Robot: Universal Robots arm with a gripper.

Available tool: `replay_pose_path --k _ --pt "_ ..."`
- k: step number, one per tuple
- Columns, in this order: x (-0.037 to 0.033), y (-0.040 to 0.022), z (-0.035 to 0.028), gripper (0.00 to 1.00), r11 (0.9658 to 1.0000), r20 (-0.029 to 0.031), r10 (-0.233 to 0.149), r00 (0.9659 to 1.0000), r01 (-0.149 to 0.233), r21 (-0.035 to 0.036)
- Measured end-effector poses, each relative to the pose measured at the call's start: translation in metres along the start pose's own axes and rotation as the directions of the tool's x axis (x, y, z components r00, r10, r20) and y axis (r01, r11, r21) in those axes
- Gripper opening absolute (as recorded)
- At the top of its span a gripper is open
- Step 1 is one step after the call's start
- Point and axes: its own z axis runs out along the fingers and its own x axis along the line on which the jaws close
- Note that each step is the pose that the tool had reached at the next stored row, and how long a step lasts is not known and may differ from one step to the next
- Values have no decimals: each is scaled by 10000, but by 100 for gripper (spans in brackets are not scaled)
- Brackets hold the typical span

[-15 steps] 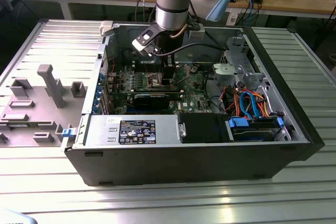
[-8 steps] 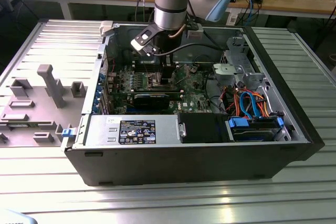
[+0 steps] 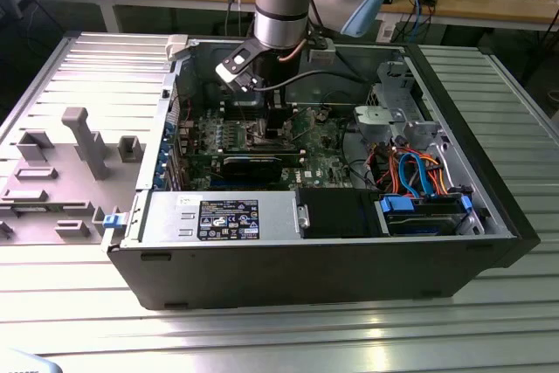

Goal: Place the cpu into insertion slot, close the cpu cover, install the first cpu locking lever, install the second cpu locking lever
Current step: 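Place the cpu into insertion slot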

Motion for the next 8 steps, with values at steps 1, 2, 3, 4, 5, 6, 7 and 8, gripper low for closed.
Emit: replay_pose_path --k 1,2,3,4,5,6,7,8 --pt "1 -7 5 55 10000 -1 10 10000 -10 2" --pt "3 -13 12 55 10000 0 12 10000 -12 1" --pt "3 -17 17 55 10000 -1 11 10000 -11 0" --pt "3 -21 22 55 10000 -1 13 10000 -13 0" --pt "4 -24 27 55 10000 0 12 10000 -12 1" --pt "4 -25 31 55 10000 -1 12 10000 -12 1" --pt "5 -26 39 55 10000 -1 12 10000 -12 1" --pt "5 -28 43 55 10000 0 12 10000 -12 1"
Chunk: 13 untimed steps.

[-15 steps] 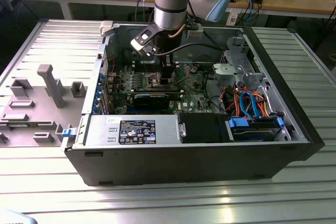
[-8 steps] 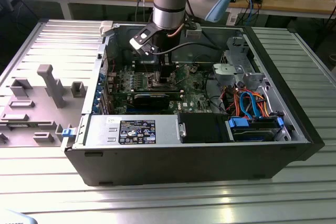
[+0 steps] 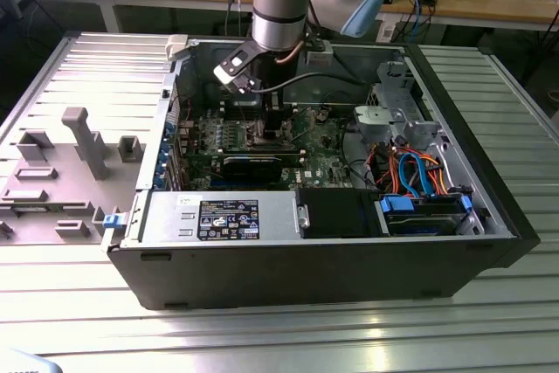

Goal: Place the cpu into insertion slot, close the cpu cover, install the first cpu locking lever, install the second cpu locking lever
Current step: 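Place the cpu into insertion slot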

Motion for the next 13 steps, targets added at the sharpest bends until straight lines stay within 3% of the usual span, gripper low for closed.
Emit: replay_pose_path --k 13 --pt "5 -25 93 55 10000 1 0 10000 0 0"
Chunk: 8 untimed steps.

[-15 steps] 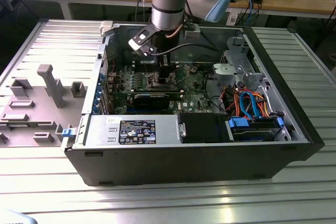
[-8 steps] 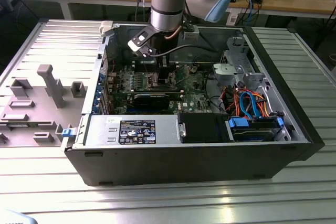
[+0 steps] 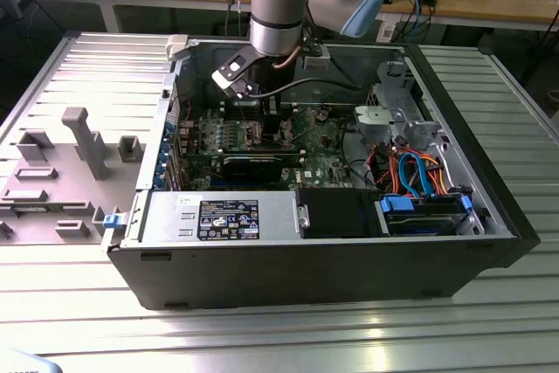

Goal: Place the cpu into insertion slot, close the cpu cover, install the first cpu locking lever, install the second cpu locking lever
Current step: 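Place the cpu into insertion slot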

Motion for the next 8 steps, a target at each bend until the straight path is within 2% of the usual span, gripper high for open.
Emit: replay_pose_path --k 8 --pt "34 0 23 55 9997 -8 246 9997 -246 10"
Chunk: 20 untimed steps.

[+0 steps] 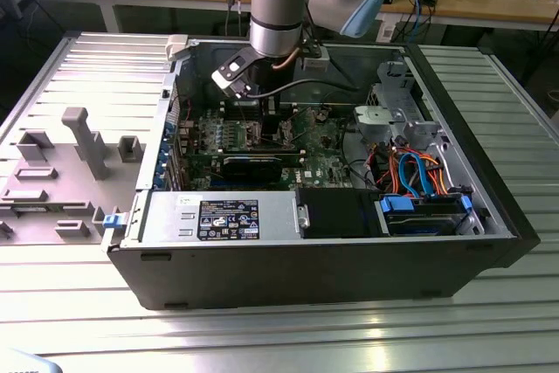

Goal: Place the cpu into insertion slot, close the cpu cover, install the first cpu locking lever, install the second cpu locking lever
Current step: 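Place the cpu into insertion slot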

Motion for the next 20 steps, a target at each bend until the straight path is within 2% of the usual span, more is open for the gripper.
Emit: replay_pose_path --k 6,20 --pt "17 1 18 55 9999 -5 165 9999 -165 7" --pt "30 5 53 55 9999 -3 165 9999 -165 8"
